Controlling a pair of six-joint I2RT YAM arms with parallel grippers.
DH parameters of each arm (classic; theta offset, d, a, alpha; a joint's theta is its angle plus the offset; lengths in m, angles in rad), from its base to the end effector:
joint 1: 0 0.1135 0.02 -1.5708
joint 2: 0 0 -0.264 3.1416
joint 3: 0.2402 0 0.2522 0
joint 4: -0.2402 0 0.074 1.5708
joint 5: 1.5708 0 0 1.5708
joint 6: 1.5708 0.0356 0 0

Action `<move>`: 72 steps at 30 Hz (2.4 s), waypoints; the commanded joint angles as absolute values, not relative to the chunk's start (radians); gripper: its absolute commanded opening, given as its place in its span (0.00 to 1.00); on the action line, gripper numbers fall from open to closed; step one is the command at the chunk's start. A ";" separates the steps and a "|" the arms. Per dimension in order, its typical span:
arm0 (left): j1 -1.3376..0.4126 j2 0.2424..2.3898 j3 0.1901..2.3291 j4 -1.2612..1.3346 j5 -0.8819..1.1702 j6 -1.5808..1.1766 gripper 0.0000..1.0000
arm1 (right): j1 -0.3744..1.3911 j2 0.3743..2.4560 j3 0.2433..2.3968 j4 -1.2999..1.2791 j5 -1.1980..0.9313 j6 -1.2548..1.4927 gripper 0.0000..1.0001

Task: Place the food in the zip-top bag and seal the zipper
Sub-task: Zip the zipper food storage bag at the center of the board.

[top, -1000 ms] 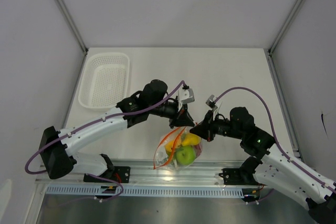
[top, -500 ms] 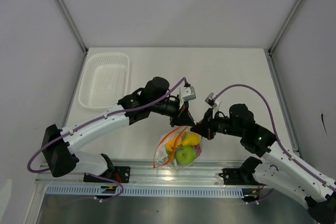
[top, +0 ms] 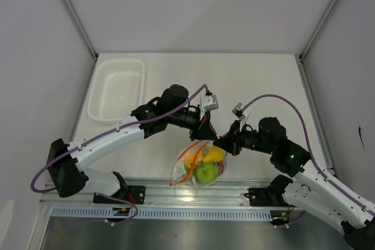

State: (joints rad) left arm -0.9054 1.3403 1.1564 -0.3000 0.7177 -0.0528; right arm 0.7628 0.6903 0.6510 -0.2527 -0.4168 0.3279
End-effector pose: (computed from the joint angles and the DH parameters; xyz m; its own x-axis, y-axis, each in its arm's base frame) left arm 0.1672 -0.2510 0.3378 -0.3371 0.3651 -0.8678 0.9355 0.0264 -0.3523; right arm 0.1098 0.1248 0.3013 -0.4908 -0.0617 -0.8691 -0.7964 0.4363 0.4188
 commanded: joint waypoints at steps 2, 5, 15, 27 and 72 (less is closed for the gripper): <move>-0.900 1.345 1.183 -0.374 0.698 -0.046 0.01 | 0.752 0.635 0.643 -0.094 -0.344 0.408 0.00; -0.900 1.332 1.169 -0.391 0.657 -0.048 0.01 | 0.752 0.600 0.603 -0.051 -0.312 0.440 0.00; -0.900 1.287 1.135 -0.439 0.611 -0.049 0.01 | 0.752 0.554 0.577 -0.049 -0.250 0.500 0.00; -0.900 1.287 1.196 -0.453 0.669 -0.055 0.01 | 0.752 0.699 0.686 -0.138 -0.572 0.353 0.30; -0.859 1.305 1.129 -0.387 0.782 -0.097 0.00 | 0.663 0.796 0.540 0.179 -0.707 0.390 0.00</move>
State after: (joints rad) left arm -0.8597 1.3109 1.1389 -0.4091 0.7536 -0.0814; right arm 0.6777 0.8230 0.5369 0.0853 -0.7235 0.3706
